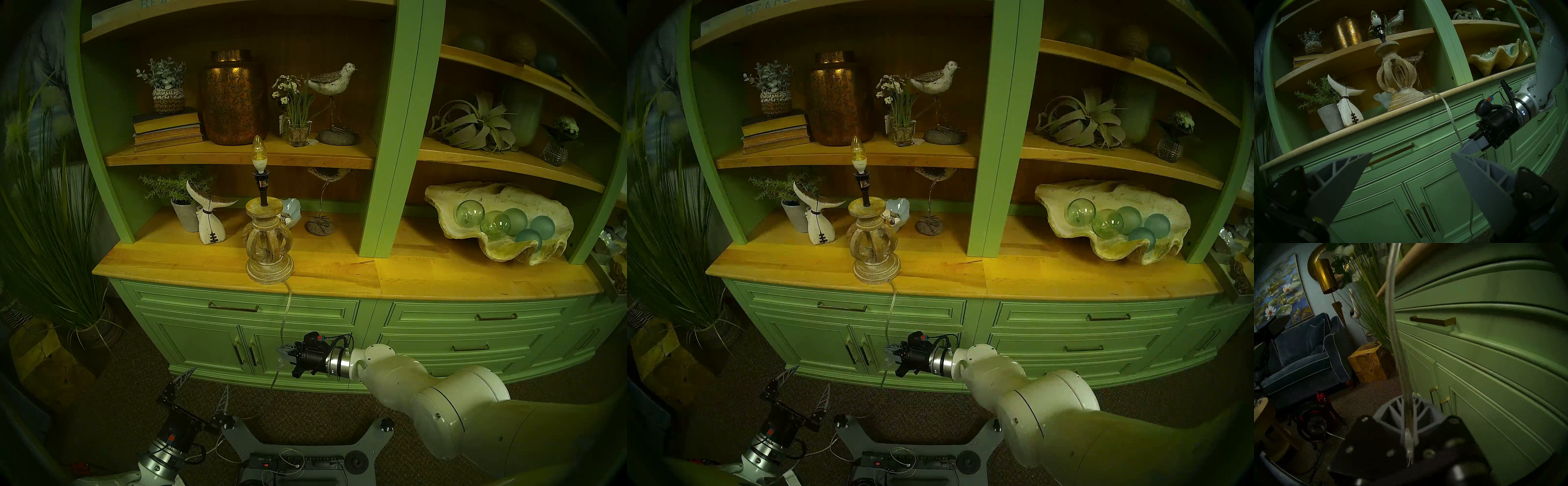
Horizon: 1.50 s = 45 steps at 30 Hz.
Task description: Grab cable and switch light on
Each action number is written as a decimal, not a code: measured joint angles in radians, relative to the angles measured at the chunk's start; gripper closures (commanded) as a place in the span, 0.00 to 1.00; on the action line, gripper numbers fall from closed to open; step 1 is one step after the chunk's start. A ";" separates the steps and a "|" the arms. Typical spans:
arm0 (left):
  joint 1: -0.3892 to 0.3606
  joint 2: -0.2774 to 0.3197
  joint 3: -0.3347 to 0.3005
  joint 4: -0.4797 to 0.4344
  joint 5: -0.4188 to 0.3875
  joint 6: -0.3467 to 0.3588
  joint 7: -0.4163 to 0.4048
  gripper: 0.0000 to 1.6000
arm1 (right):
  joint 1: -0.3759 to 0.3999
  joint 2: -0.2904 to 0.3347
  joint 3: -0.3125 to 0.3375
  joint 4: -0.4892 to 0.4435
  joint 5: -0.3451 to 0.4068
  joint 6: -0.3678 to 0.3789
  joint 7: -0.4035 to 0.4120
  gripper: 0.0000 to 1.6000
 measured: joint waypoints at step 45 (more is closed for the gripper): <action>-0.001 0.003 0.004 -0.001 0.000 0.000 0.004 0.00 | -0.059 0.009 -0.013 -0.215 0.192 -0.170 0.118 1.00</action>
